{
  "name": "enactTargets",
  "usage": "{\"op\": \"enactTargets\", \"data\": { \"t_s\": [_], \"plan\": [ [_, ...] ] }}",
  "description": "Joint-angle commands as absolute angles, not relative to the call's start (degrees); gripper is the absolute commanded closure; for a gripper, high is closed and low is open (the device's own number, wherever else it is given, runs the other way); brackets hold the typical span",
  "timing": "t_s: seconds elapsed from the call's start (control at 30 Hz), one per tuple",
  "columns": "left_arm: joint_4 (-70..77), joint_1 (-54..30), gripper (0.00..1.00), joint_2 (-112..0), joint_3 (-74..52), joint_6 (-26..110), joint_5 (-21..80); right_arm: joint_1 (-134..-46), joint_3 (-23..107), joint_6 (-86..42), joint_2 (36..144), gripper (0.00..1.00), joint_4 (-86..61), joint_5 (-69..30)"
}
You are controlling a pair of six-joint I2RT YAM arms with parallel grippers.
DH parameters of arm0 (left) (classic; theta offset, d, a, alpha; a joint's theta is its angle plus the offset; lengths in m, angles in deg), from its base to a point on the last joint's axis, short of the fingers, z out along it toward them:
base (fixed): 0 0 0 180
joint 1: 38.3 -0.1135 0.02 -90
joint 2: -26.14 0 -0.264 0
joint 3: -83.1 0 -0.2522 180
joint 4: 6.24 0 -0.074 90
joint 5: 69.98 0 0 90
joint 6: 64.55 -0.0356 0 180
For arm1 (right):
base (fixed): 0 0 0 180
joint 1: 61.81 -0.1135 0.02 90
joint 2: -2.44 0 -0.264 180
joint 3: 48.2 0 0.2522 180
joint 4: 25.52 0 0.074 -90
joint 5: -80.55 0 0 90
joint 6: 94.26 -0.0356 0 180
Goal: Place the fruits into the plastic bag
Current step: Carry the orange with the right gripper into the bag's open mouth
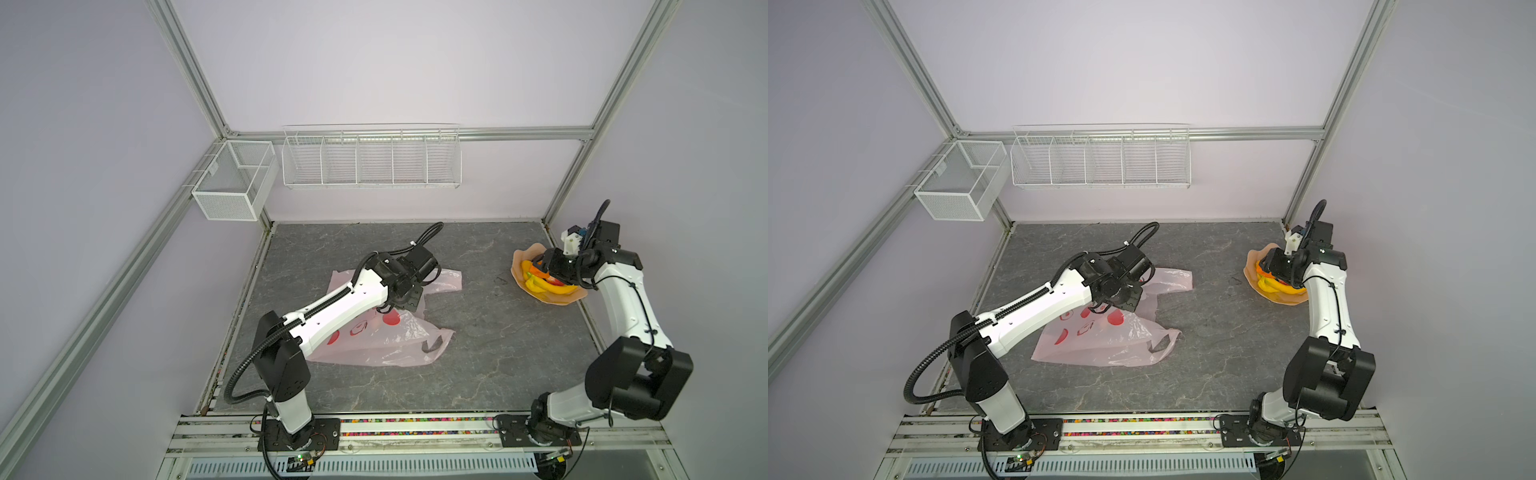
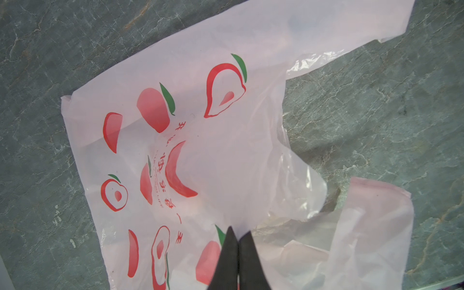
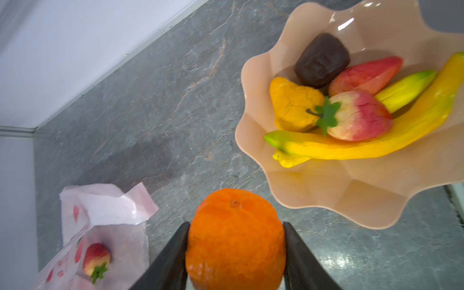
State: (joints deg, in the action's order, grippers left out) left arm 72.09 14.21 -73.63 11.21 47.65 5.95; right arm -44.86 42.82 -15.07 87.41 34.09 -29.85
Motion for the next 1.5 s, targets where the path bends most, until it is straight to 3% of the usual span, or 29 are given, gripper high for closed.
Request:
{"op": "enactTargets", "data": {
  "t_s": [0.0, 0.23, 0.53, 0.9, 1.2, 1.47],
  "plan": [
    [72.5, 14.0, 1.00, -71.5, 11.8, 47.3, 5.8, -44.9, 39.5, -18.0, 84.9, 0.69, 33.0, -41.0],
    [72.4, 14.0, 1.00, -71.0, 11.4, 46.9, 6.0, -44.9, 32.1, -23.8, 82.0, 0.69, 27.4, -52.4],
    [71.1, 13.9, 1.00, -70.4, 11.1, 46.6, 6.8, -45.5, 21.0, -29.8, 78.8, 0.70, 21.5, -59.5],
    [70.6, 13.9, 1.00, -70.5, 11.1, 45.9, 8.5, -49.8, 8.2, -38.6, 75.7, 0.70, 9.9, -61.4],
    [70.9, 13.9, 1.00, -70.5, 11.3, 45.8, 8.7, -53.0, 4.1, -44.4, 76.6, 0.70, 1.7, -61.3],
    [70.7, 13.9, 1.00, -70.4, 11.4, 46.0, 8.9, -61.3, 2.8, -51.2, 79.2, 0.71, -6.8, -58.1]
  ]
}}
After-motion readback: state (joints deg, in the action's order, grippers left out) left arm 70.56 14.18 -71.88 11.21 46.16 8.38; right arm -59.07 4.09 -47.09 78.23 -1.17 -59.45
